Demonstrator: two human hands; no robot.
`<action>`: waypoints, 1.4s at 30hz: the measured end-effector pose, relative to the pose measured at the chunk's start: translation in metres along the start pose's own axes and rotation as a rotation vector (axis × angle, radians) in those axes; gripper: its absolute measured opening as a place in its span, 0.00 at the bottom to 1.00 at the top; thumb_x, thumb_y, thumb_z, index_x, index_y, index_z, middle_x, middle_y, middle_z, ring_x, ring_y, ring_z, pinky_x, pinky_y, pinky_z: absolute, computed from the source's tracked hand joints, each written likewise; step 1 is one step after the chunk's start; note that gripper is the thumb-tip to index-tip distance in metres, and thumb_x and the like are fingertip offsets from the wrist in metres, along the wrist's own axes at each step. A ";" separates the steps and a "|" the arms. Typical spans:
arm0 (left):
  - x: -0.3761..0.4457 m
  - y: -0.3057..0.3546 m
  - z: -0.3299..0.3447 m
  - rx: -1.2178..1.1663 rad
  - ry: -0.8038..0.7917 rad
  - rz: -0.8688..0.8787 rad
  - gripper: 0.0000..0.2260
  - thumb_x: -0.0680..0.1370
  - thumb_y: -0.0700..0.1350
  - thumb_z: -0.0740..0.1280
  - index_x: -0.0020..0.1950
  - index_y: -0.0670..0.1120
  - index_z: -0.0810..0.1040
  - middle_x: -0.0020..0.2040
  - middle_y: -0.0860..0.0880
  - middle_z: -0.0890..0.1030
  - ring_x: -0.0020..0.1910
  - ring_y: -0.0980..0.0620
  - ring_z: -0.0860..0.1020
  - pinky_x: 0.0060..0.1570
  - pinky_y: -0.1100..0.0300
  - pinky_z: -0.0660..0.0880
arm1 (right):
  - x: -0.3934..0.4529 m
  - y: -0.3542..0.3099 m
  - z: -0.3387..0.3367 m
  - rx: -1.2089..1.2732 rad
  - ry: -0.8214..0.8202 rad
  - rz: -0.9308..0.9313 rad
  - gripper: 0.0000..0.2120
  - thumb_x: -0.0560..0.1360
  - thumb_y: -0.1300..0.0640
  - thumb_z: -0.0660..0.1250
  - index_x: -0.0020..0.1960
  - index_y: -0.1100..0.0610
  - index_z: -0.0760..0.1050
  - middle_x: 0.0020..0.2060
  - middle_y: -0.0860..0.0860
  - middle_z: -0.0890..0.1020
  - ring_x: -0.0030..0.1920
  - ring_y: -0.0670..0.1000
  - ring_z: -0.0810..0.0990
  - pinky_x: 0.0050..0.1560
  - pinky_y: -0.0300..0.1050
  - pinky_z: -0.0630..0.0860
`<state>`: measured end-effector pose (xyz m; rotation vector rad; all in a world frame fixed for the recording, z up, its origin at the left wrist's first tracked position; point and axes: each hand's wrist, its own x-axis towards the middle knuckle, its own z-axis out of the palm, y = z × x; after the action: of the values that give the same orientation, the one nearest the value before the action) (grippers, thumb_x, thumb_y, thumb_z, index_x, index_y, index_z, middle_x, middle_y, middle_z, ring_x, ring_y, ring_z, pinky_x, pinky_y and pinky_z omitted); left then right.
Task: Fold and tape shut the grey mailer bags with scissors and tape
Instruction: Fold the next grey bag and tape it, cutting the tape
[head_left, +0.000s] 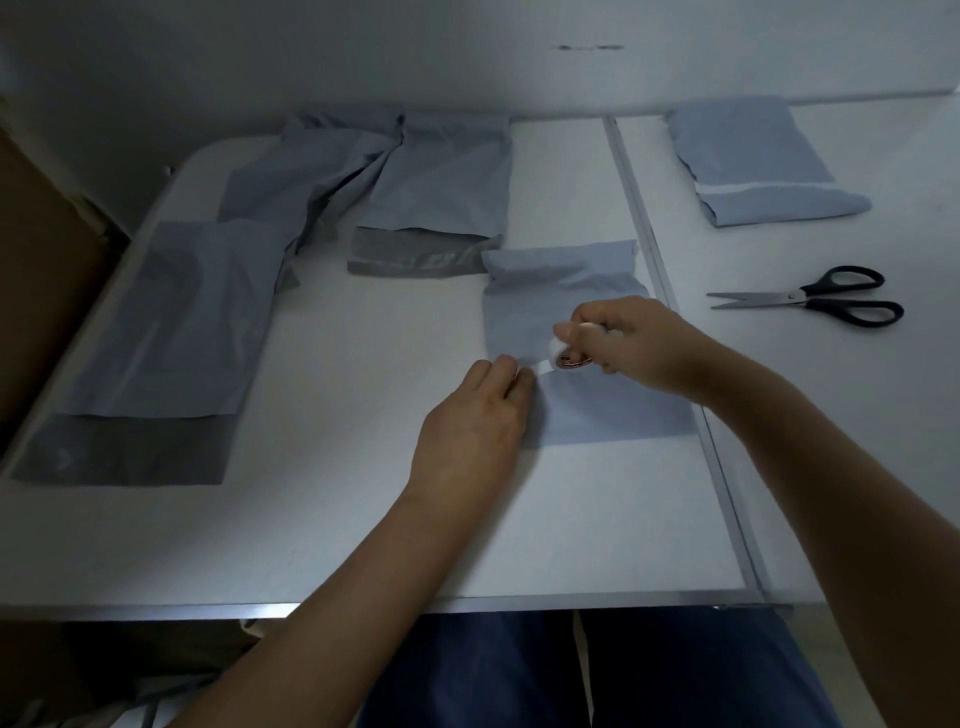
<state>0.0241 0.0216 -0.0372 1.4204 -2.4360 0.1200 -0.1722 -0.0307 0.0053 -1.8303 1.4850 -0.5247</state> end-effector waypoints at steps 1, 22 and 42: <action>0.000 0.001 -0.001 0.015 0.001 0.007 0.18 0.61 0.31 0.74 0.50 0.40 0.80 0.46 0.48 0.76 0.40 0.50 0.73 0.22 0.62 0.63 | 0.001 0.000 -0.002 0.046 -0.024 0.020 0.18 0.79 0.47 0.62 0.35 0.56 0.73 0.31 0.48 0.76 0.33 0.46 0.75 0.40 0.41 0.72; 0.003 0.003 -0.006 0.184 0.004 0.082 0.18 0.59 0.33 0.76 0.48 0.39 0.83 0.41 0.48 0.77 0.36 0.50 0.76 0.25 0.62 0.56 | 0.017 -0.022 -0.035 -0.181 -0.191 0.029 0.18 0.76 0.47 0.68 0.31 0.55 0.75 0.23 0.49 0.76 0.27 0.48 0.73 0.35 0.40 0.70; 0.004 0.004 -0.008 0.236 -0.020 0.097 0.18 0.58 0.34 0.76 0.47 0.41 0.82 0.40 0.49 0.77 0.35 0.51 0.75 0.26 0.62 0.57 | 0.008 -0.018 -0.043 -0.416 -0.156 0.039 0.16 0.74 0.44 0.68 0.38 0.56 0.80 0.29 0.47 0.78 0.32 0.46 0.75 0.32 0.38 0.66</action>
<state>0.0205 0.0221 -0.0282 1.4007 -2.5768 0.4296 -0.1875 -0.0485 0.0462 -2.0952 1.6037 -0.0486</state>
